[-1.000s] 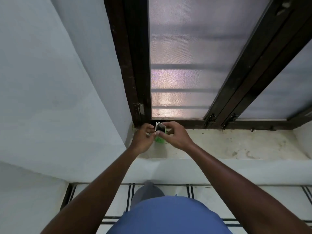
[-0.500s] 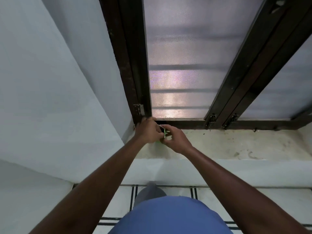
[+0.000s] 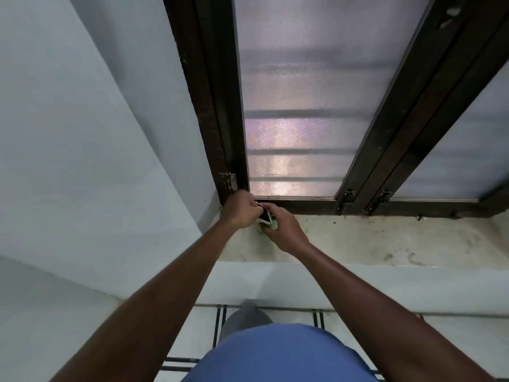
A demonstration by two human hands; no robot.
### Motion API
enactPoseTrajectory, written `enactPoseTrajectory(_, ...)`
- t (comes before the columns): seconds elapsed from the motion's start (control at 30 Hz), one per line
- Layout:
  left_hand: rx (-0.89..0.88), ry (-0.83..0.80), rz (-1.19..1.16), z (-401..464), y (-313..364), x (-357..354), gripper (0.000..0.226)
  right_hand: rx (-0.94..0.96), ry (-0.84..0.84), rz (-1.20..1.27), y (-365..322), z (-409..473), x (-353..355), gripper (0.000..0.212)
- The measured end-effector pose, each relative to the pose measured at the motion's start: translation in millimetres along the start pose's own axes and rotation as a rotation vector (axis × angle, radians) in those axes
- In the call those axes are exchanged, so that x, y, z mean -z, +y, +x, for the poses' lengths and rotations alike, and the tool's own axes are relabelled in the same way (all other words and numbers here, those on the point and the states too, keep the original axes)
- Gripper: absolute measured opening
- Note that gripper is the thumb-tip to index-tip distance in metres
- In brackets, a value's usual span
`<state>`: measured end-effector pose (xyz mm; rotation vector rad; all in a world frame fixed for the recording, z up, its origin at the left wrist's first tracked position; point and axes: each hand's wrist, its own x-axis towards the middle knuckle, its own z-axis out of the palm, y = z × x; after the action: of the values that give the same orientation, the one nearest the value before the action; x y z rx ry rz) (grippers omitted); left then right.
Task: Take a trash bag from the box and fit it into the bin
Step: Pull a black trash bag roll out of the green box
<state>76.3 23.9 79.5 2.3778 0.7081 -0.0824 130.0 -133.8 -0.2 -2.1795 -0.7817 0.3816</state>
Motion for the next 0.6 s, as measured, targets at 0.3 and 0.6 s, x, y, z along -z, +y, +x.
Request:
enactPoseTrajectory(0.3, 0.020, 0.385, -0.299, -43.6, 11.6, 39.2, 0.022, -0.074, -0.085, -0.467, -6.1, 13.5, 7.4, 0.099)
enactPoseTrajectory(0.6, 0.100, 0.244, -0.676, -33.5, 1.3, 39.6, 0.021, 0.023, 0.025, 0.471, -34.4, -14.8, 15.0, 0.058)
